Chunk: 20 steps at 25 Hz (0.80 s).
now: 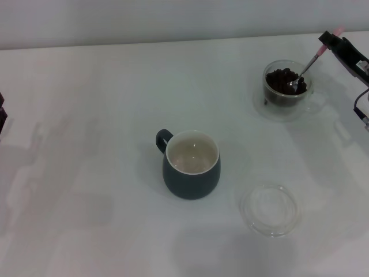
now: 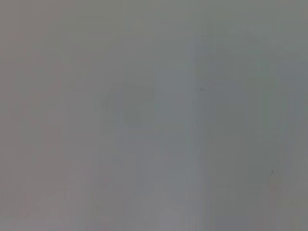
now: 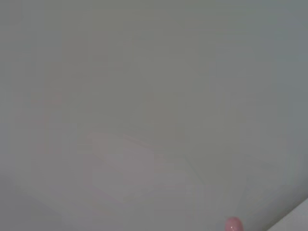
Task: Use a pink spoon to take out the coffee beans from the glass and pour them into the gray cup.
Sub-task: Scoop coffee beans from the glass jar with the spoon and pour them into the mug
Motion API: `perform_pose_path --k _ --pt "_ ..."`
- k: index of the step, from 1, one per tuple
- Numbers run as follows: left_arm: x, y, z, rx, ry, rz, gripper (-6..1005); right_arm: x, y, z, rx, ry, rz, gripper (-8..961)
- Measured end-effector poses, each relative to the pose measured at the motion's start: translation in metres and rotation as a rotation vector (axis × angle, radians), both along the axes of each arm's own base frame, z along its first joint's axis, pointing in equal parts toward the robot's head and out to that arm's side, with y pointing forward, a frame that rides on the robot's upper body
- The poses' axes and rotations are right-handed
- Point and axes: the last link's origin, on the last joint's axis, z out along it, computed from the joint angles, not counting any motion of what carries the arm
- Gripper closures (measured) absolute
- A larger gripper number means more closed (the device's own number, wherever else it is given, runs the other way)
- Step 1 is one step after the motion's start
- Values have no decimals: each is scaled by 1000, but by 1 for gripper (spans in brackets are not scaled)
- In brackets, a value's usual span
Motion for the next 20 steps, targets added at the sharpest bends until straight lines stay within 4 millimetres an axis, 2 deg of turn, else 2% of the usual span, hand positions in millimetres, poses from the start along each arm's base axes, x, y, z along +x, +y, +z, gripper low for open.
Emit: perform_pose_path --k 20 --pt "0 0 0 -3 4 -2 406 2 -1 3 23 229 -63 811"
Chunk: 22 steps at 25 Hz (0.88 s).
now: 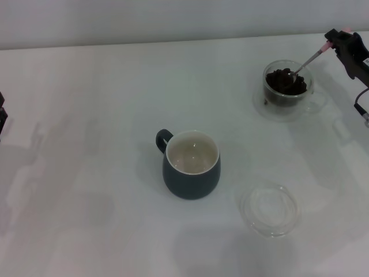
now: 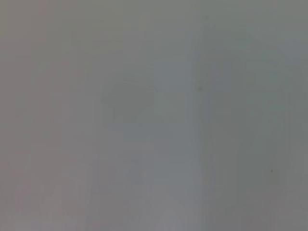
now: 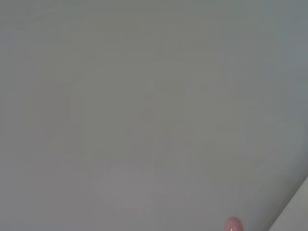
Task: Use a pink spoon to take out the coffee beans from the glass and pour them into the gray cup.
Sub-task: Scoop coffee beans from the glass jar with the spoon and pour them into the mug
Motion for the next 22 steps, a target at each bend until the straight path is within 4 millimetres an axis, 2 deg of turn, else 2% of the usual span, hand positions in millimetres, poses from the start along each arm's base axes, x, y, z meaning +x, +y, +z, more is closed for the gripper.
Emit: perform_pose_path --k 14,22 --pt "0 0 1 2 0 1 406 -1 -3 6 0 122 10 811" --pt "0 0 1 1 1 -4 407 -11 -9 -5 -46 112 78 810"
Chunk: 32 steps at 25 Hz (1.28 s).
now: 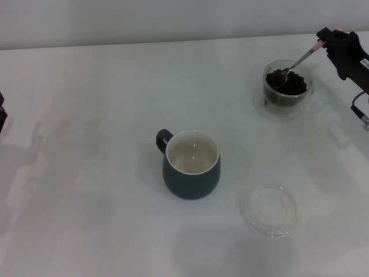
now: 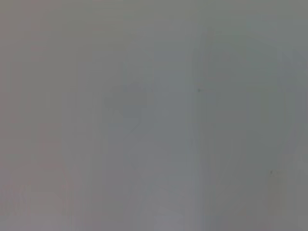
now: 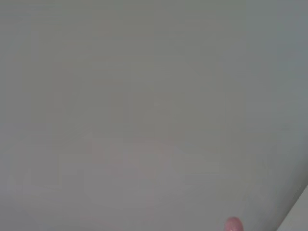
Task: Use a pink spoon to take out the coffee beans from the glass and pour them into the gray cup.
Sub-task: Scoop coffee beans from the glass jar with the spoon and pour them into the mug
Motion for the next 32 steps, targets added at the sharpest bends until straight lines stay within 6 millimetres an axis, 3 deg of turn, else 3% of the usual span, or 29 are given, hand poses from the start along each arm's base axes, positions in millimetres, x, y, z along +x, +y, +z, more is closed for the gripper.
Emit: perform_pose_path --k 32 --pt "-2 -6 -4 -16 1 8 407 -52 -16 -54 -209 44 255 809"
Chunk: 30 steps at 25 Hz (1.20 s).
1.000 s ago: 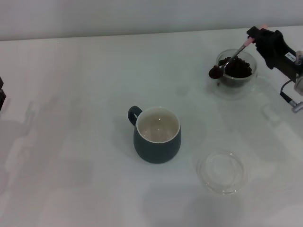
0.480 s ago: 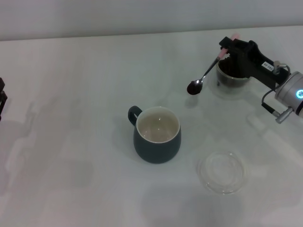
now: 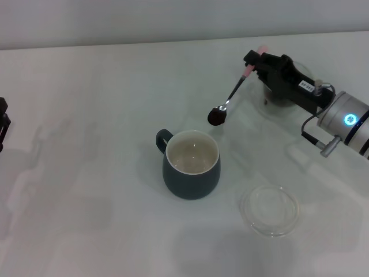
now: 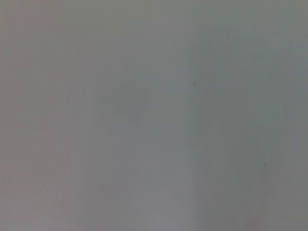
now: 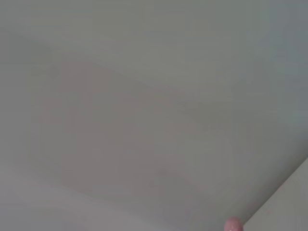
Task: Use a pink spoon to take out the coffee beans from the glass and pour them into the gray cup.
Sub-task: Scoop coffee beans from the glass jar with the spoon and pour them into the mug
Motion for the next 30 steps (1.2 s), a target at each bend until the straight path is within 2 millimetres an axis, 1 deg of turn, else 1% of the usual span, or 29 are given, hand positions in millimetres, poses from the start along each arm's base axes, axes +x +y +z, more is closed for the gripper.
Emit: perform_pose_path --k 8,13,17,18,25,27,28,30 --pt "-2 -2 0 -2 1 6 407 -13 -5 -12 -33 -2 63 809" --pt "-1 -3 -2 -14 4 0 407 -19 -11 -17 -20 -32 122 809" --pt "-2 -4 -3 -15 5 3 407 -23 -12 -18 4 -92 186 809" --pt "-2 -4 -3 -16 5 4 407 -25 -13 -18 26 -131 232 809" --pt "-4 -6 -3 -20 8 12 406 -32 -15 -20 87 -241 344 808" --pt "-4 -6 -3 -20 8 11 406 -38 -16 -23 117 -307 421 808" --pt "-4 -6 -3 -21 8 11 406 -38 -16 -23 117 -307 421 808" --pt "-4 -6 -4 -21 8 11 406 -44 -16 -24 141 -339 477 808"
